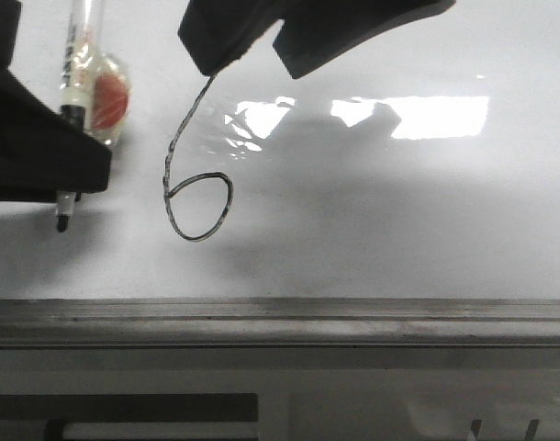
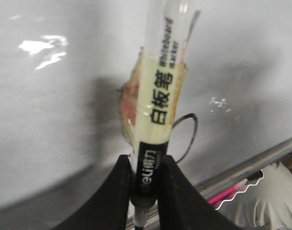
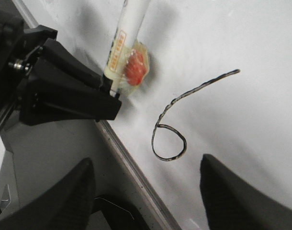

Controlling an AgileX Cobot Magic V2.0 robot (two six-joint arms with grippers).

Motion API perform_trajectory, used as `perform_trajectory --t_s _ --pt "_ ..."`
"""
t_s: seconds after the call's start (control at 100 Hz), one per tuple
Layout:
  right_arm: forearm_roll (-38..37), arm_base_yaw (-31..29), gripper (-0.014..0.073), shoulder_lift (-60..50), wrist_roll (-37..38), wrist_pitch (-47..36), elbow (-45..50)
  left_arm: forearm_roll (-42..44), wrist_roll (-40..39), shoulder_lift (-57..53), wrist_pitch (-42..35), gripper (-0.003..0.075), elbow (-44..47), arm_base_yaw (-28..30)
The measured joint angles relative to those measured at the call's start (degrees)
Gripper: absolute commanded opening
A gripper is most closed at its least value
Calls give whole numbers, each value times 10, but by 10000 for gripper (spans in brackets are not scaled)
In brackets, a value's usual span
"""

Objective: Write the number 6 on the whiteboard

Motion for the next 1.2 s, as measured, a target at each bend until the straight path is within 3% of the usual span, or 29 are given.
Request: perform_trajectory --t_s 0.21,0.52,0.83,1.2 --pt "0 0 415 0 0 0 0 -25 0 16 75 -21 -12 57" --pt "0 0 415 0 0 0 0 -26 0 22 88 -15 -20 59" --pt "0 0 415 0 1 -1 0 -26 0 24 89 295 -22 60" --pt "0 0 415 0 1 -1 0 -27 0 16 105 318 -23 60"
